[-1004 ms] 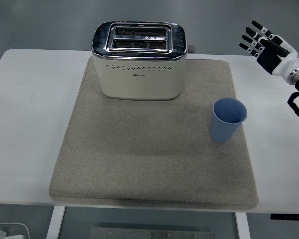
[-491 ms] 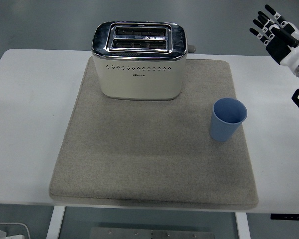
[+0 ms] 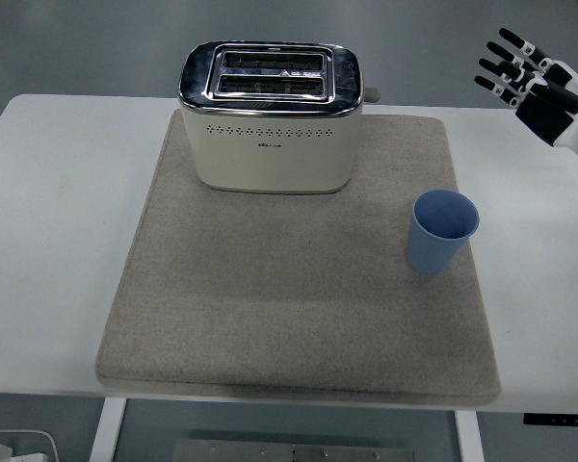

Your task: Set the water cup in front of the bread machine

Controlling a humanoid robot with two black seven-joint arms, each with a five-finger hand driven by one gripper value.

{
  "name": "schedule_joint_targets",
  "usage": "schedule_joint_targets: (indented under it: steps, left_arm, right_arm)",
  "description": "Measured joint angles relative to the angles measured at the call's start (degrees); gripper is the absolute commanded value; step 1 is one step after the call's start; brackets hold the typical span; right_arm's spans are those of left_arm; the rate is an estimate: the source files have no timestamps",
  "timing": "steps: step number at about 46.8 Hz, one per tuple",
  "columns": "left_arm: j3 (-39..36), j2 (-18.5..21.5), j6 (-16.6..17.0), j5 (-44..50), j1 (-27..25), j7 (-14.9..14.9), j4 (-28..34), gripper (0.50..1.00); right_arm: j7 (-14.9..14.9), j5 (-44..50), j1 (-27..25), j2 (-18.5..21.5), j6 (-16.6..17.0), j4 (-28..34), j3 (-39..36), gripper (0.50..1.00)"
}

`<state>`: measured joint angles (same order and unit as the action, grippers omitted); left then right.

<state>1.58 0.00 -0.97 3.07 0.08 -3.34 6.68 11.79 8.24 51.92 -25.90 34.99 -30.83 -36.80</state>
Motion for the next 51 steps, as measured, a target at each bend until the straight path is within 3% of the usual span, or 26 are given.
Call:
schedule_joint_targets:
  steps: [16,25,51]
  left_arm:
    - [0.0,0.0,0.0,0.0,0.0,0.0,0.0,1.000]
    - [0.0,0.0,0.0,0.0,0.0,0.0,0.0,1.000]
    - [0.0,0.0,0.0,0.0,0.0,0.0,0.0,1.000]
  right_arm:
    - [7.3,6.0,-4.9,-5.9,0.0,-1.1,0.2,0.940]
    - [13.3,11.0,-7.6,-8.9,0.0,-2.6,0.2,0.940]
    - [20.4,18.9,-15.9,-16.2,0.0,-13.5,0.3,0.940]
